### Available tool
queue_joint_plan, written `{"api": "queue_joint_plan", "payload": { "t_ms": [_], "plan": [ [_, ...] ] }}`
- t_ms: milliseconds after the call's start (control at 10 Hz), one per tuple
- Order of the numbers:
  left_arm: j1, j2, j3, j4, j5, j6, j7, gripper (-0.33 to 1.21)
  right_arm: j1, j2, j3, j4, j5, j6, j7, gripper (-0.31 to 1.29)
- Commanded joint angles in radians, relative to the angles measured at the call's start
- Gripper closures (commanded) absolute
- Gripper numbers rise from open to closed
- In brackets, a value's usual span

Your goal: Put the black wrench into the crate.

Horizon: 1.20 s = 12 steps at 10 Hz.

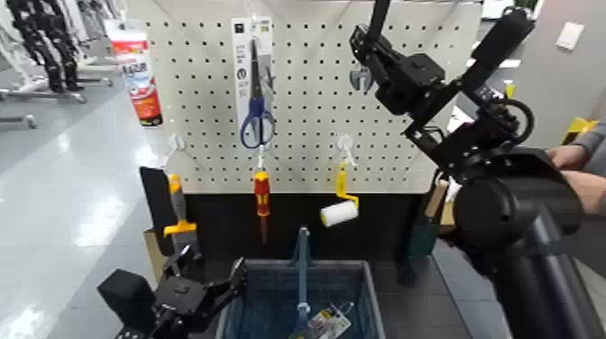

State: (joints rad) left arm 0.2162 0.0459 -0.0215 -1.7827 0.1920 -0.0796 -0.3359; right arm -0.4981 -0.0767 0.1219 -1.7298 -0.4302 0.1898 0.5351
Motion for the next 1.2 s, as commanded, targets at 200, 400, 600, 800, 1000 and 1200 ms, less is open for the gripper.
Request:
{"api": "queue_joint_plan", "payload": {
  "t_ms": [200,400,600,800,1000,1200],
  "plan": [
    [0.002,0.002,-0.001,-0.003,-0.003,0.011,0.001,0.11,0.056,0.011,0.01,-0.068,-0.028,0.02,-0.004,1.23],
    [0.002,0.005,-0.006,-0.004,-0.003,0.014,0.006,0.11,0.107,0.02,0.018,-0.1,-0.048,0.051,-0.007,1.22],
    [0.005,0.008,-0.006,-0.007,-0.003,0.015,0.009,0.11,0.194,0.031,0.022,-0.117,-0.071,0.089,-0.024,1.23],
    [0.006,0.015,-0.011,-0.012,-0.003,0.018,0.021,0.11,0.297,0.026,0.019,-0.14,-0.101,0.126,-0.06,1.23],
    [0.015,0.019,-0.006,-0.018,-0.003,0.02,0.026,0.11,0.397,0.023,-0.011,-0.177,-0.105,0.178,-0.089,1.23],
    [0.018,0.02,-0.006,-0.023,-0.003,0.021,0.031,0.11,0.467,0.018,-0.034,-0.182,-0.114,0.221,-0.092,1.23]
  ]
}}
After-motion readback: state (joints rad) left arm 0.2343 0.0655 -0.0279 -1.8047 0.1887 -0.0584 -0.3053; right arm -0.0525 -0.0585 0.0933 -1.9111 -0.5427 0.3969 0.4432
